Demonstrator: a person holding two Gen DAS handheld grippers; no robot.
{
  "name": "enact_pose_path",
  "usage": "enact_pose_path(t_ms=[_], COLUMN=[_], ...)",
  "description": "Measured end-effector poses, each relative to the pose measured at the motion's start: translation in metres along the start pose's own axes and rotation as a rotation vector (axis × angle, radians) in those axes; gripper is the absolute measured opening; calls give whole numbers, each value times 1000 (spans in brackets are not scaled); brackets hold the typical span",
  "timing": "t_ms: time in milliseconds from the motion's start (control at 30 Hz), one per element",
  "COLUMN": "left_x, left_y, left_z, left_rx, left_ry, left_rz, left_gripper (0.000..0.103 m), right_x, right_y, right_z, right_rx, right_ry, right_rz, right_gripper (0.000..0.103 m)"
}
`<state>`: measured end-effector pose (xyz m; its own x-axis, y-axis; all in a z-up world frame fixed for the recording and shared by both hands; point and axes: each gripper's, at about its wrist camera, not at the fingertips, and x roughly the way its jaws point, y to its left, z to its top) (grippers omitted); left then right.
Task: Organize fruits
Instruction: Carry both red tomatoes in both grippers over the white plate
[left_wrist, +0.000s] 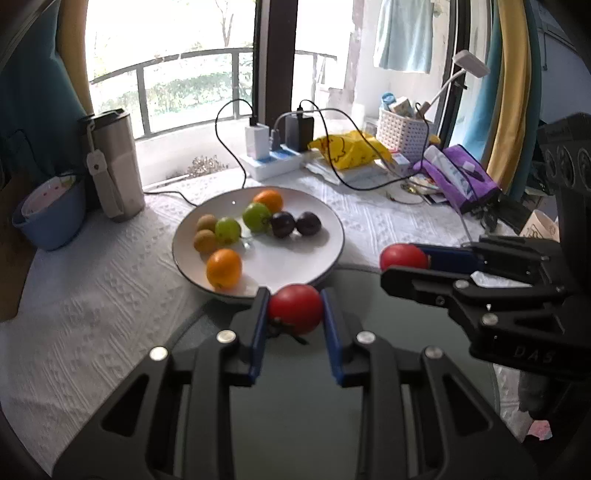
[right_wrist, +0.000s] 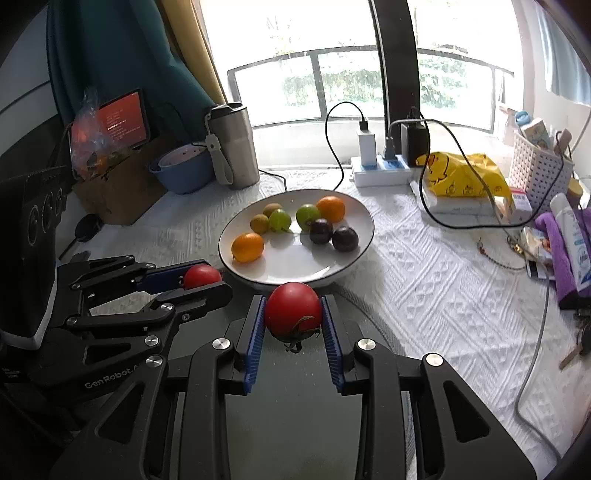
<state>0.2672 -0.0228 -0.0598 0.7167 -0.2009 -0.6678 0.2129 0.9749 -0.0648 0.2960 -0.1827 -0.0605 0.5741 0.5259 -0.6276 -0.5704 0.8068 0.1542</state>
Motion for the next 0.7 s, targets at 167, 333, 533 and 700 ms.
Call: enact_pose_path(t_ms=[167,333,533,700], left_x=[5,15,31,43], left_y=[4,6,14,20], left_z=[7,12,16,19], left_rx=[-2,-2,-15,-26], left_ry=[-16,-21,-8,-1], left_rz=[-5,-9,-15,-15], left_gripper=[29,29,29,29], right_x=[3,11,25,41], right_y=[-1,-5,-9,-13], right_z=[8,15,22,26], right_rx=[-10,-12,-11,-3], right_ry=[-1,10,24,39], right_rz=[-5,-9,-8,2], right_gripper=[32,32,32,32])
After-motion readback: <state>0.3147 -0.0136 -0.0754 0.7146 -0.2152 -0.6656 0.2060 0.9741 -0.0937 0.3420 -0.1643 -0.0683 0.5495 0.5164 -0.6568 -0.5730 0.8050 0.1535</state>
